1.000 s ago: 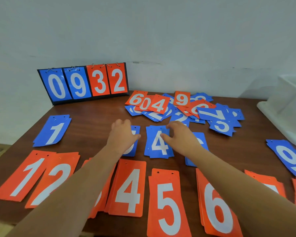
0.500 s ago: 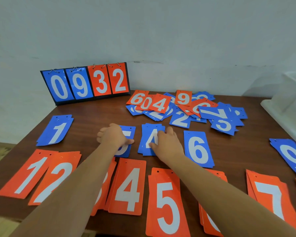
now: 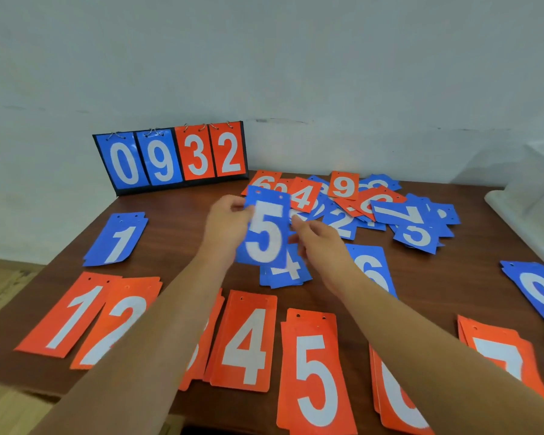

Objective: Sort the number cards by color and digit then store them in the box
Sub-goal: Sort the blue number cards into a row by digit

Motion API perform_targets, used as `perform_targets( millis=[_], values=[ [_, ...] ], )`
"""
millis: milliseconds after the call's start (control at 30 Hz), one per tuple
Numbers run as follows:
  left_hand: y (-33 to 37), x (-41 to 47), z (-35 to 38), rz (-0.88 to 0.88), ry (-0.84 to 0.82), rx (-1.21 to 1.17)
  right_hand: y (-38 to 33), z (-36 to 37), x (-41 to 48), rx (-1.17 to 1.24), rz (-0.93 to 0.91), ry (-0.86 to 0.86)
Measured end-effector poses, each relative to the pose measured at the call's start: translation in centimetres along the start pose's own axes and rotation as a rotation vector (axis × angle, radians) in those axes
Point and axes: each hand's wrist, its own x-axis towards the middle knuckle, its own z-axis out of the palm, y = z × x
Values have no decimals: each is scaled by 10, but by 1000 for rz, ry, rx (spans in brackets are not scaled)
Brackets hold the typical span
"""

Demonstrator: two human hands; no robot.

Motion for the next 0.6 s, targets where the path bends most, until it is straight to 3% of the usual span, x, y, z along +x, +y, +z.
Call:
perform_targets(
  millis=[133, 233, 367, 600],
  values=[
    [-9, -8, 39, 32, -126, 186, 11, -16, 7, -63, -38, 217],
    [-36, -5, 61, 12, -123, 635, 23, -37, 13, -176, -37, 356],
    [-59, -8, 73, 138, -169, 1131, 30, -51, 12, -315, 15, 368],
    [-65, 19, 21, 164, -228, 1183, 30, -30, 21, -456, 54, 258]
  ],
)
